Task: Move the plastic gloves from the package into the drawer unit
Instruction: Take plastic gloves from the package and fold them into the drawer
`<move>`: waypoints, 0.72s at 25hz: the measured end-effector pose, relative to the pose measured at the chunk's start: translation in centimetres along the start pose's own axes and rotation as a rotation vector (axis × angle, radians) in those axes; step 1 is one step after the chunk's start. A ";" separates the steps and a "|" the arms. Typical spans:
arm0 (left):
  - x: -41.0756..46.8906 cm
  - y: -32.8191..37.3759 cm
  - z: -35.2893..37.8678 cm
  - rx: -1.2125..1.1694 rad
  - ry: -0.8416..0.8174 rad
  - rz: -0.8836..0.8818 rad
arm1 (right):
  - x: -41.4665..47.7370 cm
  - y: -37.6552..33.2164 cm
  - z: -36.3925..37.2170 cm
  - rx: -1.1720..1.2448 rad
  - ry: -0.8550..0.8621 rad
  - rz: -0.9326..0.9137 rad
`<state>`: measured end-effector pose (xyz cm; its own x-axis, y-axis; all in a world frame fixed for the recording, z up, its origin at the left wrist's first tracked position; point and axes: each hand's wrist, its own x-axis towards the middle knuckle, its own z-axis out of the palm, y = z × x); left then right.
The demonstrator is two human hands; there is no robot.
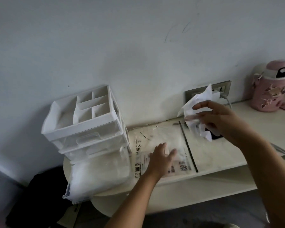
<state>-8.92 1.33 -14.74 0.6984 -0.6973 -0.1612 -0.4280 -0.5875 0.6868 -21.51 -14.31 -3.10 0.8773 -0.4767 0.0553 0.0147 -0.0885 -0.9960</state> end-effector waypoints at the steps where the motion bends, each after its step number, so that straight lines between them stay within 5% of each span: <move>1: -0.2 0.7 -1.1 -0.228 -0.028 -0.001 | -0.3 -0.5 0.0 0.052 -0.087 0.021; 3: -0.3 1.4 -3.0 -0.653 -0.106 0.021 | -0.5 -1.1 -0.1 0.181 -0.243 0.079; 5: -0.5 1.5 -3.9 -0.834 -0.234 0.081 | -0.3 -0.9 0.0 0.359 -0.358 0.160; 8: -2.0 1.8 -4.4 -0.947 -0.372 0.171 | 0.2 -0.4 0.8 0.467 -0.494 0.253; 13: -3.0 1.2 -6.2 -0.884 -0.489 0.285 | -0.2 -1.0 2.5 0.148 -0.526 0.296; 18: -4.8 0.2 -4.8 -0.964 -0.724 0.121 | -0.8 -2.6 4.3 0.179 -0.609 0.195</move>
<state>-9.61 6.54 -10.36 0.0688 -0.9760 -0.2066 0.3497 -0.1703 0.9212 -20.17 -9.92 -0.87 0.9854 0.1154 -0.1249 -0.1388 0.1213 -0.9829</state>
